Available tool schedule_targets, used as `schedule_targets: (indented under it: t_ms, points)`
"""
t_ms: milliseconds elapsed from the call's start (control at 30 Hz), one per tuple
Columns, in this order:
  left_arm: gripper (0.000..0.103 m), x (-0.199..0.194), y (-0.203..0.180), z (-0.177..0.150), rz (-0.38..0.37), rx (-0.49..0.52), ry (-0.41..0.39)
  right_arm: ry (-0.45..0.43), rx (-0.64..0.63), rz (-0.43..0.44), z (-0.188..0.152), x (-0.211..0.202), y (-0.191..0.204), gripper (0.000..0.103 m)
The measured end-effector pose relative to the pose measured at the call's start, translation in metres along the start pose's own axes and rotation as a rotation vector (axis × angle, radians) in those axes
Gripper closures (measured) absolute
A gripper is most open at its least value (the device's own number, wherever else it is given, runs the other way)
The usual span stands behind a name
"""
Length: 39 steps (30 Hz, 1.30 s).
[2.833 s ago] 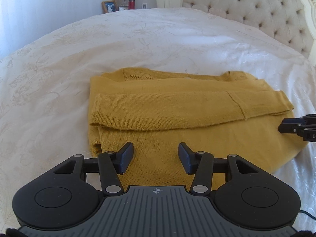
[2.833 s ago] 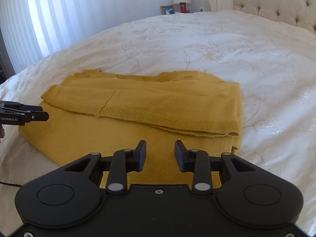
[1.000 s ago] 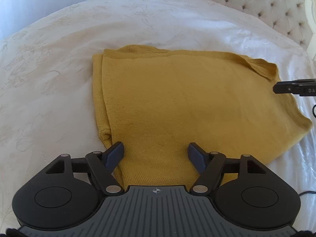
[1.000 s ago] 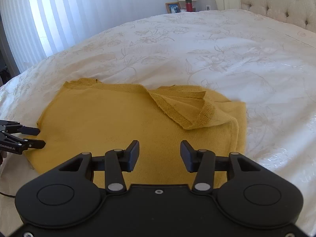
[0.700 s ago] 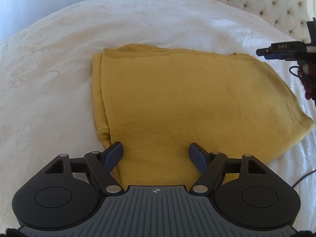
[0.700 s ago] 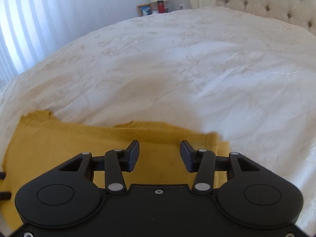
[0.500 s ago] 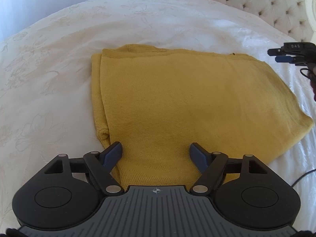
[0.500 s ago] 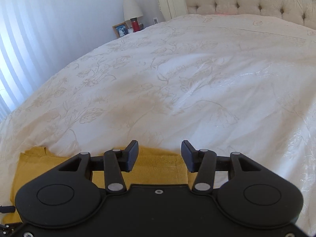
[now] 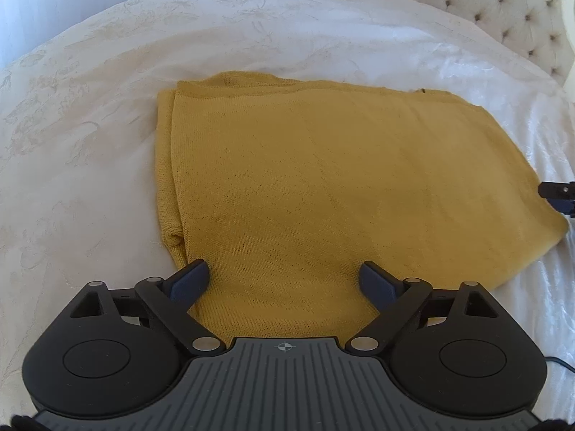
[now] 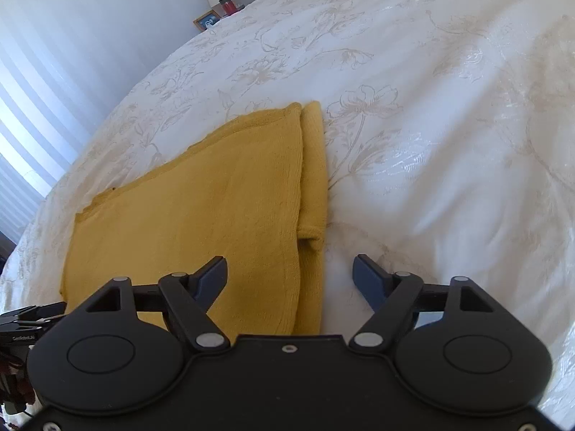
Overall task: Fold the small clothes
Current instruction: 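Move the right gripper to the side edge of the folded sweater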
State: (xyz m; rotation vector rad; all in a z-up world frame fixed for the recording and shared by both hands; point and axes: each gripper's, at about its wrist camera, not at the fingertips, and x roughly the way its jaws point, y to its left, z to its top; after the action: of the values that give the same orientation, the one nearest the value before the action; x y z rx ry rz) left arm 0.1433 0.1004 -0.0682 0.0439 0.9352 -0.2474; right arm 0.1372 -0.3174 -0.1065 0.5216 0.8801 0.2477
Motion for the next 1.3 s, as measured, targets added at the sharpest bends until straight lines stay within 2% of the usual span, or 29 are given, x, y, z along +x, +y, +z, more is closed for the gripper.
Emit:
schedule_targets:
  t_ms: [133, 200, 467, 600, 833, 1000, 1133, 1200, 1267, 1300]
  points:
    - [0.011, 0.001, -0.009, 0.002, 0.054, -0.02, 0.024, 0.017, -0.026, 0.023, -0.004, 0.0, 0.005, 0.012]
    - [0.011, 0.003, -0.014, 0.003, 0.085, -0.029, 0.041, 0.022, -0.043, 0.039, -0.006, 0.005, 0.007, 0.003]
    - [0.006, 0.007, -0.024, 0.008, 0.203, -0.095, 0.114, -0.016, -0.212, -0.027, -0.025, 0.011, 0.026, 0.001]
    - [0.005, 0.008, -0.023, 0.008, 0.211, -0.109, 0.118, -0.03, -0.301, -0.073, -0.034, 0.012, 0.036, 0.001]
    - [0.001, 0.011, -0.018, 0.011, 0.211, -0.166, 0.139, -0.051, -0.341, -0.107, -0.042, 0.014, 0.04, 0.0]
    - [0.001, 0.011, -0.02, 0.011, 0.217, -0.161, 0.148, -0.068, -0.352, -0.109, -0.045, 0.015, 0.039, 0.0]
    - [0.0, 0.017, -0.021, 0.02, 0.186, -0.09, 0.205, -0.078, -0.357, -0.107, -0.046, 0.015, 0.039, 0.0]
    - [0.003, 0.015, -0.016, 0.025, 0.169, -0.122, 0.216, -0.08, -0.358, -0.108, -0.047, 0.015, 0.039, 0.0]
    - [0.013, 0.007, -0.01, 0.029, 0.155, -0.179, 0.197, -0.081, -0.356, -0.106, -0.048, 0.015, 0.039, 0.0]
    - [0.013, 0.004, -0.008, 0.032, 0.152, -0.193, 0.186, -0.082, -0.355, -0.104, -0.048, 0.015, 0.038, 0.0]
